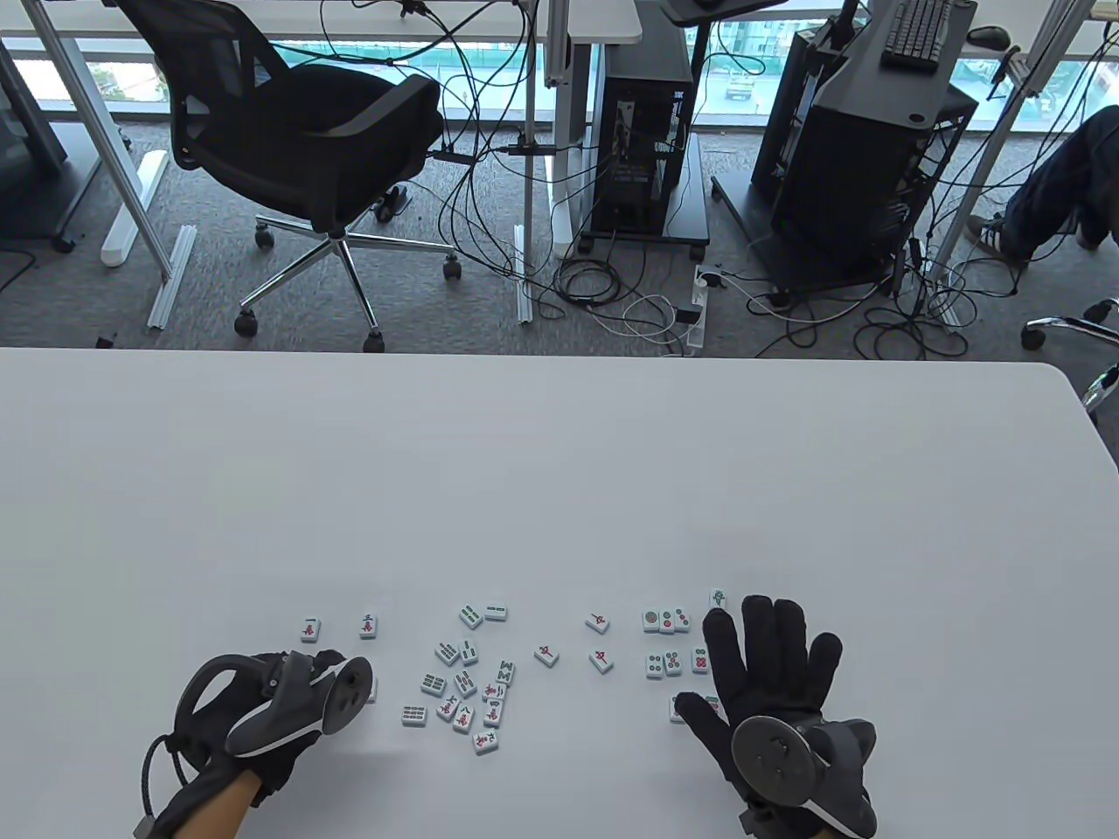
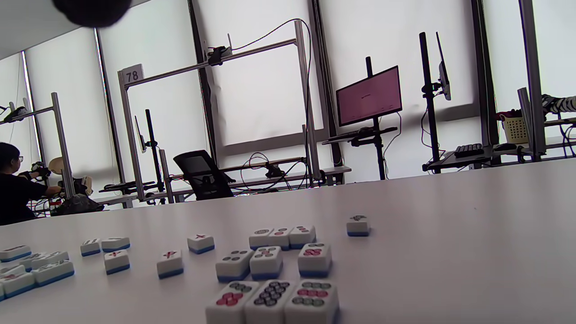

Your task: Mahjong suit sorting

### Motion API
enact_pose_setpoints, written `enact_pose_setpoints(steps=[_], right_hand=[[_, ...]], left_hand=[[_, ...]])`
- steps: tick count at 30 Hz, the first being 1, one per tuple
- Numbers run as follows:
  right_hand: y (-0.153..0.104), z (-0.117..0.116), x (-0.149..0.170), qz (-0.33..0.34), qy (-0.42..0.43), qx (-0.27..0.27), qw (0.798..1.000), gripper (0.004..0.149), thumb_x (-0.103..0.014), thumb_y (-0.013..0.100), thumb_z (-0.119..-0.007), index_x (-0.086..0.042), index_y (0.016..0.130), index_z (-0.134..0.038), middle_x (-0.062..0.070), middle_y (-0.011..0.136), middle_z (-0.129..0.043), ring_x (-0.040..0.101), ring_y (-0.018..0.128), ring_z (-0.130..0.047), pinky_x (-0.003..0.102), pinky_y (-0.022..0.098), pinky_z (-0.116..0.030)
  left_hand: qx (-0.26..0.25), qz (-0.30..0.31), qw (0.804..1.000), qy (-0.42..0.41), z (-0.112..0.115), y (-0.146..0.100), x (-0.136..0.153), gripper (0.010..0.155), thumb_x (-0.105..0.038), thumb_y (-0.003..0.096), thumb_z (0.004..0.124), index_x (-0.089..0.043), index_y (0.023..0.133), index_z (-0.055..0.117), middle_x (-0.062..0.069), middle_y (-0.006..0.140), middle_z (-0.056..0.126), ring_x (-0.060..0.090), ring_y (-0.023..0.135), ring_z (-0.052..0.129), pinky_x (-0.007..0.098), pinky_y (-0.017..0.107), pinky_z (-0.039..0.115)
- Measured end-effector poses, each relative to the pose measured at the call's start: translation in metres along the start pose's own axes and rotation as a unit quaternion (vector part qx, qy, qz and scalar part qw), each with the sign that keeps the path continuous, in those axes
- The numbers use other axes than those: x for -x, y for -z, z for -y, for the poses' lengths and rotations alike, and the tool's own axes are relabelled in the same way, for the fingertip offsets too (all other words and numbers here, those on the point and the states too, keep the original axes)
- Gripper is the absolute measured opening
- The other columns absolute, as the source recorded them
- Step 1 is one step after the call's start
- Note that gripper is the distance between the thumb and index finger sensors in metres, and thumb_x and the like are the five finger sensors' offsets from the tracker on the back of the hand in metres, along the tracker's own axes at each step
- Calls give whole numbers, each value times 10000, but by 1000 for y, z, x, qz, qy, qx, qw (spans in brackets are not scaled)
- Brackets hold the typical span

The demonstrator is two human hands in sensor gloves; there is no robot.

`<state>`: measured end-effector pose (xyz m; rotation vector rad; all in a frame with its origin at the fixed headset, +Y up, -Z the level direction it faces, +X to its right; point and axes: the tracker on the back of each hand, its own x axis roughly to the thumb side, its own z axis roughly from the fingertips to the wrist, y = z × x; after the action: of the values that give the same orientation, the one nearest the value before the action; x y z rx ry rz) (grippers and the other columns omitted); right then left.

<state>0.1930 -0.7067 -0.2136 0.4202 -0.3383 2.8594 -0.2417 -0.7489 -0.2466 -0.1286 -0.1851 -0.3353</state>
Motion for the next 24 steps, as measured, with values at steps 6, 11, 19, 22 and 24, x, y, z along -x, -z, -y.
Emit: enact_pose_setpoints(steps=[6,11,19,22,24], right_hand=[[0,-1,-1,2,0,-6,1000,793,-607,492,-548,-292,1077,-117,146,1139,-33,450,1014,-5,752,672,-103],[0,-1,-2,7,5,-6,1000,792,-607,491,-549,-294,1078,-117,144,1140,-32,448,1016,-3,752,673,-101],[-1,2,-1,6,13,2,1000,791,-605,491,-552,-298,1078,-119,140,1141,-31,445,1017,3,750,676,-93],[-1,3,-1,5,14,3,1000,791,-604,492,-553,-299,1077,-118,138,1141,-28,443,1017,5,749,677,-91],[-1,3,-1,5,13,2,1000,791,-605,491,-553,-299,1078,-118,139,1141,-27,443,1017,6,749,676,-92]], left_hand=[[2,1,1000,-1,6,7,-9,603,-560,311,881,-274,840,836,-231,359,947,39,132,928,288,233,847],[-2,-16,1000,0,8,7,-10,609,-568,302,879,-290,842,835,-235,360,948,35,131,929,286,230,850],[0,-49,998,-40,-5,-6,12,696,-609,282,872,-327,912,777,-226,434,961,38,187,951,290,269,853],[-36,-49,996,-72,-16,-13,14,673,-598,291,874,-310,895,796,-221,432,964,43,185,952,295,266,851],[-68,-29,994,-77,-26,-16,5,653,-594,295,874,-299,875,814,-222,428,966,42,182,953,294,264,852]])
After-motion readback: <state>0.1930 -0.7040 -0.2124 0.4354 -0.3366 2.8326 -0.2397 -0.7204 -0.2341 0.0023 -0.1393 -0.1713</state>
